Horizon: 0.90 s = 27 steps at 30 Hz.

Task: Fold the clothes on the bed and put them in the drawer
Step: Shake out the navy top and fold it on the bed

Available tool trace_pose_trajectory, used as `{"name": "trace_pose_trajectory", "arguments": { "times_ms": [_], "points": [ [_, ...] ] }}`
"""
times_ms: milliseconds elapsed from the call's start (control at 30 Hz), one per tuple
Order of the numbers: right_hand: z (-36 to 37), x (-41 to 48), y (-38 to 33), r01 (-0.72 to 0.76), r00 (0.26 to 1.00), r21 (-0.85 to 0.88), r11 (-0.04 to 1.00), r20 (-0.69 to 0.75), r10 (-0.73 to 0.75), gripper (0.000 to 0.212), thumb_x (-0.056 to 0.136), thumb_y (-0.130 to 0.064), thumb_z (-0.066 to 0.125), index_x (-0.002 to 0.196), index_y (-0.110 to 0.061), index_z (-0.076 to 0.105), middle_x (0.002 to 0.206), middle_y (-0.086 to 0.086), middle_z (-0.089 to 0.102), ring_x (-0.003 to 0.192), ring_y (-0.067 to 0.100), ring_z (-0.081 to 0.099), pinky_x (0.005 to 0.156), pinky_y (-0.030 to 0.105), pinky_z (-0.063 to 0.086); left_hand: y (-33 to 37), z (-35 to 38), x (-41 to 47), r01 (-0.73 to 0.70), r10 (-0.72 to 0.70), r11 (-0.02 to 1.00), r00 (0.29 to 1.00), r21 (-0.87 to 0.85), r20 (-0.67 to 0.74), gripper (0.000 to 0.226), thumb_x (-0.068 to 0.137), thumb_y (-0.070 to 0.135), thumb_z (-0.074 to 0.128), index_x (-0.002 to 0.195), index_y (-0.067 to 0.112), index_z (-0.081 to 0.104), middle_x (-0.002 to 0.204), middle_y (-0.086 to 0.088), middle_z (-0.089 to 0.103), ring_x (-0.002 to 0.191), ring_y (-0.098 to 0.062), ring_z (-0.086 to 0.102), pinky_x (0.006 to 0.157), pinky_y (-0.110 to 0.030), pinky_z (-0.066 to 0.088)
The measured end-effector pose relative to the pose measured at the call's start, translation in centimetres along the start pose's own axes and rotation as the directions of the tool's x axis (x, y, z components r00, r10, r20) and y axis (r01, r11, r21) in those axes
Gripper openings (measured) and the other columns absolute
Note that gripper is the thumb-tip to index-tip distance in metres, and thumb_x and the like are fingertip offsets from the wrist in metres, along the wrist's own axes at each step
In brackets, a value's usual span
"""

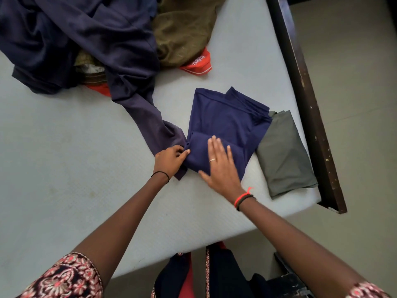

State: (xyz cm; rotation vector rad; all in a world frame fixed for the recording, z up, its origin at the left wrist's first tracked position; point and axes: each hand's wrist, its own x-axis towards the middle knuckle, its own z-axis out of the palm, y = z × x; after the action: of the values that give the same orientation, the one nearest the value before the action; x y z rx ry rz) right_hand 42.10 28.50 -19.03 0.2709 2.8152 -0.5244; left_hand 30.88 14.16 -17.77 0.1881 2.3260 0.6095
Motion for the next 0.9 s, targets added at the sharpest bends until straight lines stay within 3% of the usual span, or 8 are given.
{"name": "trace_pose_trajectory", "arguments": {
  "times_ms": [100,267,400,500,600,700,800,900],
  "points": [
    [2.3,-0.6,-1.3,0.003,0.996,-0.164,0.986,0.093,0.012,0.092,0.072,-0.02,0.065,0.148,0.001,0.019,0.156,0.017,0.017,0.146,0.028,0.015,0.117,0.05,0.015,0.0,0.0,0.2,0.023,-0.023,0.998,1.0,-0.056,0.008,0.036,0.092,0.045,0.053,0.107,0.014,0.064,0.091,-0.004,0.073,0.091,-0.022,0.065,0.086,-0.038,0.051],
    [3.6,0.3,-1.3,-0.062,0.991,-0.211,0.975,0.102,0.086,0.08,0.08,-0.015,0.059,0.147,0.004,0.019,0.154,0.021,0.022,0.144,0.03,0.02,0.116,0.051,0.022,0.0,0.2,0.2,0.063,-0.06,0.987,0.998,-0.151,0.023,0.032,0.093,0.041,0.054,0.111,0.016,0.062,0.099,-0.004,0.071,0.099,-0.022,0.064,0.09,-0.04,0.051],
    [2.4,0.4,-1.4,-0.062,0.978,0.011,0.998,0.202,0.059,0.075,0.09,-0.013,0.045,0.149,0.0,0.001,0.159,0.016,0.0,0.147,0.024,-0.003,0.119,0.049,0.002,0.0,0.5,-1.4,0.058,-0.089,0.918,0.994,-0.393,-0.062,0.022,0.097,0.033,0.05,0.109,0.017,0.059,0.103,0.002,0.065,0.102,-0.019,0.061,0.09,-0.035,0.052],
    [-0.4,0.9,-1.1,-0.131,0.937,0.279,0.951,0.348,0.027,0.07,0.095,-0.012,0.036,0.149,-0.005,-0.008,0.159,0.008,-0.011,0.146,0.017,-0.012,0.119,0.043,-0.006,0.5,0.7,-3.4,-0.038,-0.104,0.864,0.962,-0.503,-0.251,0.016,0.098,0.027,0.048,0.107,0.019,0.059,0.107,0.003,0.059,0.102,-0.014,0.057,0.091,-0.031,0.049],
    [-4.8,3.0,0.7,-0.263,0.879,0.45,0.853,0.476,0.02,0.062,0.096,-0.011,0.036,0.151,-0.009,0.006,0.159,0.006,0.01,0.146,0.019,0.013,0.119,0.031,0.007,1.2,1.2,-4.8,-0.144,-0.099,0.829,0.913,-0.54,-0.396,0.016,0.098,0.022,0.048,0.108,0.018,0.06,0.11,0.002,0.059,0.104,-0.01,0.056,0.093,-0.024,0.045],
    [-9.5,6.8,3.7,-0.317,0.885,0.494,0.809,0.46,0.066,0.04,0.091,-0.012,0.043,0.131,-0.018,0.049,0.13,0.002,0.055,0.116,0.018,0.051,0.095,0.021,0.035,2.3,1.8,-5.3,-0.134,-0.148,0.777,0.911,-0.615,-0.385,0.02,0.098,0.022,0.048,0.112,0.015,0.06,0.113,0.002,0.059,0.103,-0.001,0.054,0.089,-0.011,0.042],
    [-12.8,10.3,7.1,-0.307,0.901,0.527,0.793,0.429,0.063,0.018,0.086,-0.01,0.049,0.099,-0.021,0.056,0.098,-0.006,0.059,0.09,0.011,0.054,0.079,0.022,0.038,3.6,2.6,-4.8,-0.061,-0.184,0.75,0.937,-0.659,-0.296,0.016,0.099,0.024,0.046,0.108,0.017,0.057,0.106,0.003,0.057,0.092,0.001,0.053,0.079,-0.006,0.041],
    [-14.3,13.5,10.1,-0.302,0.9,0.522,0.798,0.431,0.059,0.029,0.089,-0.005,0.052,0.115,-0.015,0.061,0.103,0.001,0.065,0.091,0.012,0.059,0.083,0.024,0.047,4.5,3.5,-3.4,0.076,-0.222,0.665,0.97,-0.743,-0.1,0.015,0.099,0.025,0.045,0.104,0.017,0.057,0.103,0.002,0.06,0.089,-0.004,0.057,0.083,-0.014,0.045]
  ]
}}
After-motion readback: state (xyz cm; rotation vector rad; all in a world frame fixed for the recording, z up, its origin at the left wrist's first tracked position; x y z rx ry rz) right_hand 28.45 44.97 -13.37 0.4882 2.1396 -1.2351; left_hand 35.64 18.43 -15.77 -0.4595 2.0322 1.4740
